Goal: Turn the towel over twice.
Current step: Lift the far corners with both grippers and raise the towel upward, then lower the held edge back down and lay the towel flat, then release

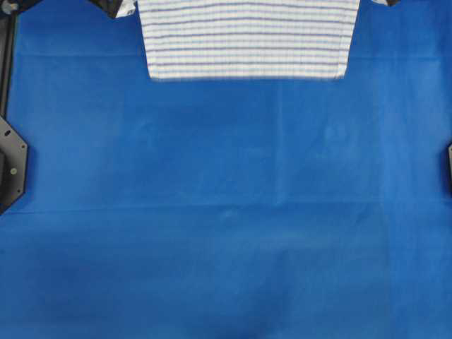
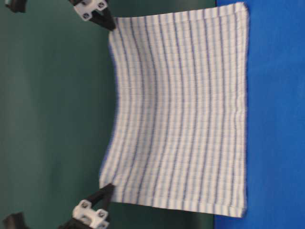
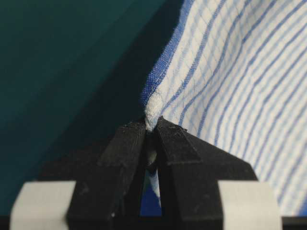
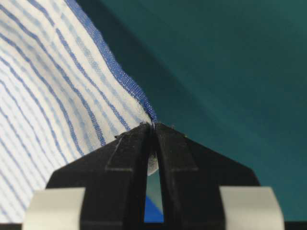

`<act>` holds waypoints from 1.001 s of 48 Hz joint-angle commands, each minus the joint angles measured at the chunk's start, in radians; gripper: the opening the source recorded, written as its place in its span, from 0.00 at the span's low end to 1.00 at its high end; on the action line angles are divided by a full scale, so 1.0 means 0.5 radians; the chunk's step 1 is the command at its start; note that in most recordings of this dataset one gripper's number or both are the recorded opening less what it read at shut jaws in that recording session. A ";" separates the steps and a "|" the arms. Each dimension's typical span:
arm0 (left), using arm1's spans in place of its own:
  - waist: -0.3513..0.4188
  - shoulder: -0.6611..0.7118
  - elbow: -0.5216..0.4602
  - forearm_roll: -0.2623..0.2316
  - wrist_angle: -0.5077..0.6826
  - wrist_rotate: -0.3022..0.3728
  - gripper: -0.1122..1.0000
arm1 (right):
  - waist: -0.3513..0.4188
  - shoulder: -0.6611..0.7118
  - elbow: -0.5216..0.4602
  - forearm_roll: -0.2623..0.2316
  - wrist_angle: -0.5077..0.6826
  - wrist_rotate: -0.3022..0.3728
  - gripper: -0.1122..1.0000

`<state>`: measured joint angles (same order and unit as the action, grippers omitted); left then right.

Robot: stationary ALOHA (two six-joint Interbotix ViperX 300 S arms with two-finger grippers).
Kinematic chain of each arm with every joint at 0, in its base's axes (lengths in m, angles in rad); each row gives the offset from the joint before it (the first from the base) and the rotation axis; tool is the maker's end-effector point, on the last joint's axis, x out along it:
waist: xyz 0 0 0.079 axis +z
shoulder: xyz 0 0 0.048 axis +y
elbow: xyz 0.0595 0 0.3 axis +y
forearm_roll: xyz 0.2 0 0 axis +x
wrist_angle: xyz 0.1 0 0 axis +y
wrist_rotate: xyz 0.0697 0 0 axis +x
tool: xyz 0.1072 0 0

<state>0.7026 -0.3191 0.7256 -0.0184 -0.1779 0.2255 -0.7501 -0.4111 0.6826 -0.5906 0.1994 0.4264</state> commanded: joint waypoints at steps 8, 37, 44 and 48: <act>-0.046 -0.184 0.025 0.000 -0.009 -0.003 0.13 | 0.034 -0.175 -0.031 0.000 0.003 0.025 0.17; -0.583 -0.518 0.445 0.000 0.166 -0.120 0.13 | 0.828 -0.518 0.325 0.114 0.546 0.334 0.17; -0.758 -0.506 0.543 0.000 0.175 -0.123 0.13 | 1.071 -0.503 0.423 0.114 0.598 0.509 0.17; -0.874 -0.463 0.614 0.000 0.163 -0.129 0.13 | 1.178 -0.466 0.482 0.114 0.598 0.611 0.17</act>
<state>0.3114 -0.5614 1.0232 -0.0184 -0.0874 0.1611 -0.2025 -0.6535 0.9189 -0.5354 0.4985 0.6995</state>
